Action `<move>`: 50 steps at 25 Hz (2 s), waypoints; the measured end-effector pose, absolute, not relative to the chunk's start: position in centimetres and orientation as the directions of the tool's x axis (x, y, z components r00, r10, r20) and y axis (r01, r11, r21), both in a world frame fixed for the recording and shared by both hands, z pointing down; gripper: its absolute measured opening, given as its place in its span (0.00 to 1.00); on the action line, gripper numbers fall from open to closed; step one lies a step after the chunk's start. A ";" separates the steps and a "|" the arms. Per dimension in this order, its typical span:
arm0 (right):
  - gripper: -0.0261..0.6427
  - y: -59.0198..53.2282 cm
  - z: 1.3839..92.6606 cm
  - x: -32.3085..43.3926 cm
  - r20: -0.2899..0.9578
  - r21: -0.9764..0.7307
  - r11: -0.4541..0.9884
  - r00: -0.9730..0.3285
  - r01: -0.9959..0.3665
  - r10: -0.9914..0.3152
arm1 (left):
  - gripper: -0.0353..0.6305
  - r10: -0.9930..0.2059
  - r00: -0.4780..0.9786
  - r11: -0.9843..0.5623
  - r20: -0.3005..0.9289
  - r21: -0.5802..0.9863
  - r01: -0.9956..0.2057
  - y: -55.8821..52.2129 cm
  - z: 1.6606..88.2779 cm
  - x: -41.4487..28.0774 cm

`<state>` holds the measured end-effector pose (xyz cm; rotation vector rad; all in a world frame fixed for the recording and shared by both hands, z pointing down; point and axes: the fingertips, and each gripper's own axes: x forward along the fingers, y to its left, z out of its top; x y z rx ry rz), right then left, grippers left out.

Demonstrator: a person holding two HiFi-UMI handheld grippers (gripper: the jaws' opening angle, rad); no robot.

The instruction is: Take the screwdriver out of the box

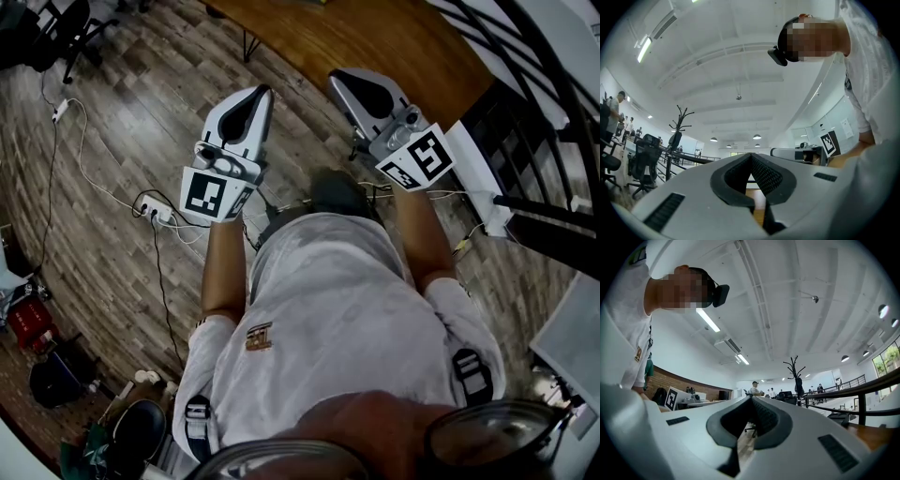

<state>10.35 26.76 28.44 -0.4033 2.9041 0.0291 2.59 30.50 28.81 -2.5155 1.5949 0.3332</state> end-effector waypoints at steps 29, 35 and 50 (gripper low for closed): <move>0.09 -3.5 29.6 2.6 -0.120 0.115 0.941 -0.945 -0.318 -0.304 | 0.08 -0.895 0.405 -0.413 -0.188 0.005 -0.911 2.3 31.7 -8.9; 0.09 -15.1 32.1 0.5 -0.029 0.182 0.935 -0.952 -0.304 -0.304 | 0.08 -0.910 0.387 -0.392 -0.152 0.004 -0.920 -7.7 33.1 -11.5; 0.09 -31.4 42.1 -3.4 0.420 0.354 0.935 -0.893 0.000 -0.159 | 0.08 -0.920 0.383 -0.385 -0.079 0.015 -0.923 -22.2 35.9 -13.4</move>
